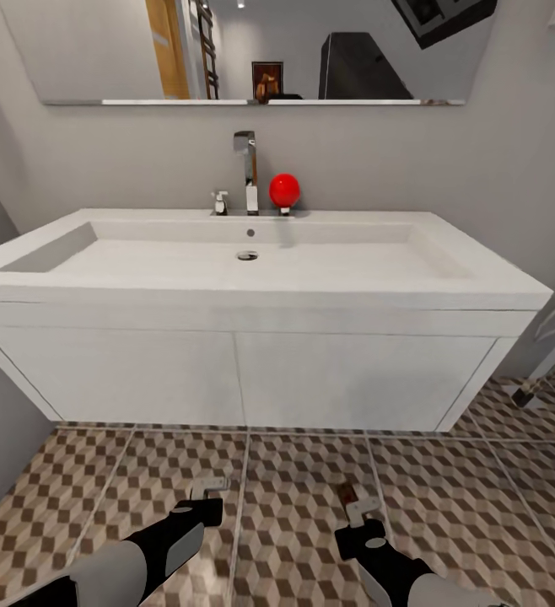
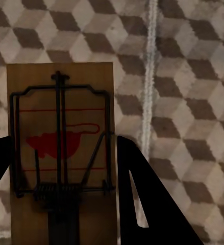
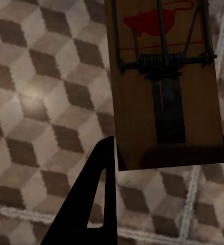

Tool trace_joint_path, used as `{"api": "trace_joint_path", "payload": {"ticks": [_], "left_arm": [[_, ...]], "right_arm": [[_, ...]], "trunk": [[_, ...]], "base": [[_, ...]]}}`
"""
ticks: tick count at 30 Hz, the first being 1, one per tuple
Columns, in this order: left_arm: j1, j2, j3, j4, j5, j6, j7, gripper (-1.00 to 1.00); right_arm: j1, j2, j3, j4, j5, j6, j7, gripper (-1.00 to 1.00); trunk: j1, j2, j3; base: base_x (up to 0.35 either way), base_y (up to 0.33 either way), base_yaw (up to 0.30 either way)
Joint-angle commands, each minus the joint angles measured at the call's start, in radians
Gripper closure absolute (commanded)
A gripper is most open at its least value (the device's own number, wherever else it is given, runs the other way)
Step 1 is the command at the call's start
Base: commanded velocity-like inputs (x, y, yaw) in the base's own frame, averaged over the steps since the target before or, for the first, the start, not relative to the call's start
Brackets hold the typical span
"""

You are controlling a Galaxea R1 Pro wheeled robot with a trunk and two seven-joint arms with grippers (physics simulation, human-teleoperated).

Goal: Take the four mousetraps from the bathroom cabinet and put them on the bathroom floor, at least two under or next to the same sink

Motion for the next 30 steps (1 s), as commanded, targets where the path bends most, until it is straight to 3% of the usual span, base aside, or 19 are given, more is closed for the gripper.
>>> {"api": "trace_joint_path", "payload": {"ticks": [1, 20, 30], "left_arm": [[-0.001, 0.001, -0.007, -0.002, 0.001, 0.002, 0.007, 1.0], [0.0, 0.001, -0.007, -0.001, 0.001, 0.001, 0.007, 1.0], [0.0, 0.001, -0.007, -0.001, 0.001, 0.001, 0.007, 1.0]], "right_arm": [[-0.001, 0.0, 0.009, 0.0, -0.011, -0.002, -0.003, 1.0], [-0.001, 0.002, 0.009, 0.0, -0.011, -0.002, -0.003, 1.0], [-0.001, 0.002, 0.009, 0.0, -0.011, -0.002, -0.003, 1.0]], "trunk": [[0.004, -0.008, -0.004], [0.077, -0.141, -0.064], [0.081, -0.143, -0.102]], "base": [[0.0, 0.0, 0.0], [0.0, 0.0, 0.0], [0.0, 0.0, 0.0]]}}
